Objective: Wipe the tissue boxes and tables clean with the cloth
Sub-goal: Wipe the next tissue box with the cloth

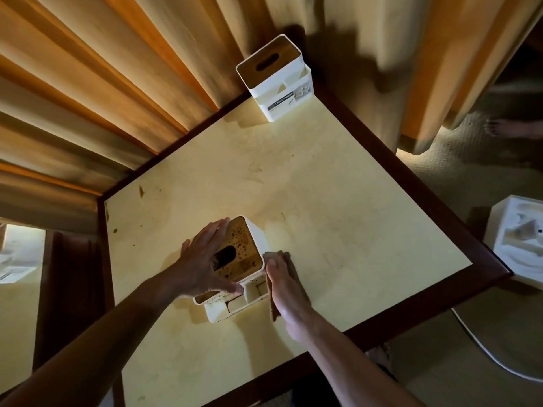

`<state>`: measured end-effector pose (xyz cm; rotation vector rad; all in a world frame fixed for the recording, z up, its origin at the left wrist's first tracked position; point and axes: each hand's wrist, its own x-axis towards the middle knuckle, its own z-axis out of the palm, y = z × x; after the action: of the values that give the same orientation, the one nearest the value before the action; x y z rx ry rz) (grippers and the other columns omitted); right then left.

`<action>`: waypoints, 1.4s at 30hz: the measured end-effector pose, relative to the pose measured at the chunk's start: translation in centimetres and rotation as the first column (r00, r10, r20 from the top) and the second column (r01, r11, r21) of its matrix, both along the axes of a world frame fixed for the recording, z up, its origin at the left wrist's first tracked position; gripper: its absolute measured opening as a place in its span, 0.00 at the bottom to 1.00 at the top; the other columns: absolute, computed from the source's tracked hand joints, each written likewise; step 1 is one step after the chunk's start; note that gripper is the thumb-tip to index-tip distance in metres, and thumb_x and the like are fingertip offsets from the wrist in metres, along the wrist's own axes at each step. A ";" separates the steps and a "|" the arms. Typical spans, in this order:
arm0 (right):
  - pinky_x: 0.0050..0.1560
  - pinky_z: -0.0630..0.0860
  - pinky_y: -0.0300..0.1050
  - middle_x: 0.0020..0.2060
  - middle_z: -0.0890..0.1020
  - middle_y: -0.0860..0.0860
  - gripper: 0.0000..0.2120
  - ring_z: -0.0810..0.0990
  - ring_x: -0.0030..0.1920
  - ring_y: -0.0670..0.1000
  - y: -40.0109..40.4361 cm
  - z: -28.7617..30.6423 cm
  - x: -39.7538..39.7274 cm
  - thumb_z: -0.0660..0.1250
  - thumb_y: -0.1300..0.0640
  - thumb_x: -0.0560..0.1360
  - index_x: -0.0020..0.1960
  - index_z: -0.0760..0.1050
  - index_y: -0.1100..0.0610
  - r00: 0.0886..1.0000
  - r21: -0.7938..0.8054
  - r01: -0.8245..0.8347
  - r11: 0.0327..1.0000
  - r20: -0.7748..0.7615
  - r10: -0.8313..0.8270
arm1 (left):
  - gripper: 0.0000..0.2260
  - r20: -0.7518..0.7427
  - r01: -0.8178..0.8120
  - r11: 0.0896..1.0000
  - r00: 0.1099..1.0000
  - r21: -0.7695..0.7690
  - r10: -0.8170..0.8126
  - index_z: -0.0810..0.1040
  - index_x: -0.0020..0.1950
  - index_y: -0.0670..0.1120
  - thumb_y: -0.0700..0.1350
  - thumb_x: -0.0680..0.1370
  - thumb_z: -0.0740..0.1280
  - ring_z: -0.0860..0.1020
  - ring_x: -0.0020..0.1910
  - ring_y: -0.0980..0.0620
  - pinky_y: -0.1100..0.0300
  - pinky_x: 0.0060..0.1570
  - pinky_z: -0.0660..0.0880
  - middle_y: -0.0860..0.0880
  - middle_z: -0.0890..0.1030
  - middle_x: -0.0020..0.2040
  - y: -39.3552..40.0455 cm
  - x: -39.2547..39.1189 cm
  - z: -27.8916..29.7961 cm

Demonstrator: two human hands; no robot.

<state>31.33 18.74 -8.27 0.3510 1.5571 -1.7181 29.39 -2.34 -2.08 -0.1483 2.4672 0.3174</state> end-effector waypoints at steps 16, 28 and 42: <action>0.66 0.71 0.59 0.67 0.71 0.52 0.19 0.69 0.68 0.57 -2.9 2.4 -7.9 0.49 0.38 0.82 0.68 0.67 0.42 0.976 -0.133 -0.167 0.977 -0.165 0.144 | 0.63 0.032 -0.006 1.000 0.999 -0.027 0.007 0.25 0.69 0.73 0.80 0.52 0.70 0.41 0.80 0.52 0.39 0.76 0.40 0.58 0.37 0.81 0.3 -0.2 0.1; 0.78 0.47 0.46 0.74 0.52 0.39 0.24 0.47 0.77 0.41 -1.1 0.4 -3.3 0.53 0.55 0.85 0.79 0.52 0.51 0.931 -0.206 -0.148 0.967 -0.358 0.066 | 0.66 0.020 0.004 1.000 1.000 -0.028 -0.003 0.28 0.74 0.67 0.82 0.51 0.68 0.43 0.80 0.51 0.40 0.77 0.42 0.56 0.39 0.81 0.2 -0.1 0.0; 0.76 0.53 0.43 0.76 0.58 0.37 0.22 0.56 0.76 0.39 0.7 -2.9 -0.1 0.57 0.51 0.83 0.77 0.60 0.45 0.998 -0.277 0.024 0.961 -0.041 -0.037 | 0.64 0.007 -0.006 1.000 1.000 -0.007 0.006 0.28 0.72 0.70 0.81 0.51 0.68 0.43 0.80 0.51 0.40 0.75 0.39 0.57 0.39 0.81 0.2 -0.1 0.1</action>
<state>31.21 19.41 -11.18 0.1950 1.3245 -1.9502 29.29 -2.18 -2.00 -0.1597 2.4618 0.3105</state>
